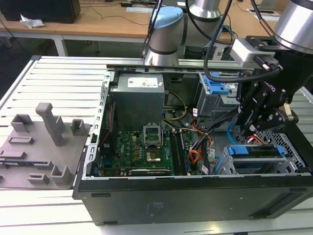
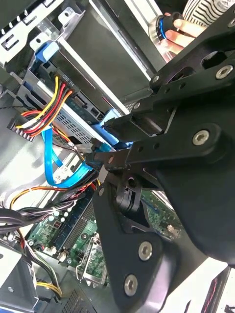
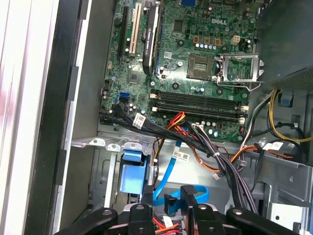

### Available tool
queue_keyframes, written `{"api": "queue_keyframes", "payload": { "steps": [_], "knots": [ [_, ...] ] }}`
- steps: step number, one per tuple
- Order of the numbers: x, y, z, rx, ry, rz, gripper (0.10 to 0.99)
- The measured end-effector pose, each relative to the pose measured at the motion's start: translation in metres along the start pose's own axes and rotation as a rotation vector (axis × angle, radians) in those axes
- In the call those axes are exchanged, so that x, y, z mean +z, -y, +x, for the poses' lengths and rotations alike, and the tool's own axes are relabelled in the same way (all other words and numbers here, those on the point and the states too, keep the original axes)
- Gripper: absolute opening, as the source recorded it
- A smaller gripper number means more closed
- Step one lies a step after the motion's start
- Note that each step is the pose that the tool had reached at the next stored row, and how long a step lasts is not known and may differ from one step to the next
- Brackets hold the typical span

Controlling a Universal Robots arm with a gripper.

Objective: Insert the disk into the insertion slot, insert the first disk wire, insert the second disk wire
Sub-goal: 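Insert the second disk wire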

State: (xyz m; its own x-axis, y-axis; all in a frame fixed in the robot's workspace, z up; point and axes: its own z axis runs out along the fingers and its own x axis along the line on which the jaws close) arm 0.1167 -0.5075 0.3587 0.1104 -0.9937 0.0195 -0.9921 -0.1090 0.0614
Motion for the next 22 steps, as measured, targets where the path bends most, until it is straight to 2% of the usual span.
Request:
{"api": "queue_keyframes", "payload": {
  "steps": [1, 4, 13, 16, 17, 19, 20, 22],
  "knots": [
    [0.0001, 0.0, 0.0, 0.0, 0.0, 0.0, 0.345],
    [0.0003, 0.0, 0.0, 0.0, 0.0001, 0.0, 0.161],
    [0.0008, 0.0, 0.0006, 0.0, 0.0005, 0.0, 0.161],
    [0.0008, -0.0009, 0.0078, 0.0, 0.0, 0.0, 0.161],
    [0.001, -0.0014, 0.0125, 0.0, 0.0002, 0.0, 0.161],
    [0.0016, -0.0033, 0.0301, 0.0, 0.0001, 0.0, 0.161],
    [0.0019, -0.0037, 0.0359, 0.0, 0.0001, 0.0, 0.161],
    [0.0025, -0.0016, 0.0381, 0.0, 0.0003, 0.0, 0.161]
  ]
}}
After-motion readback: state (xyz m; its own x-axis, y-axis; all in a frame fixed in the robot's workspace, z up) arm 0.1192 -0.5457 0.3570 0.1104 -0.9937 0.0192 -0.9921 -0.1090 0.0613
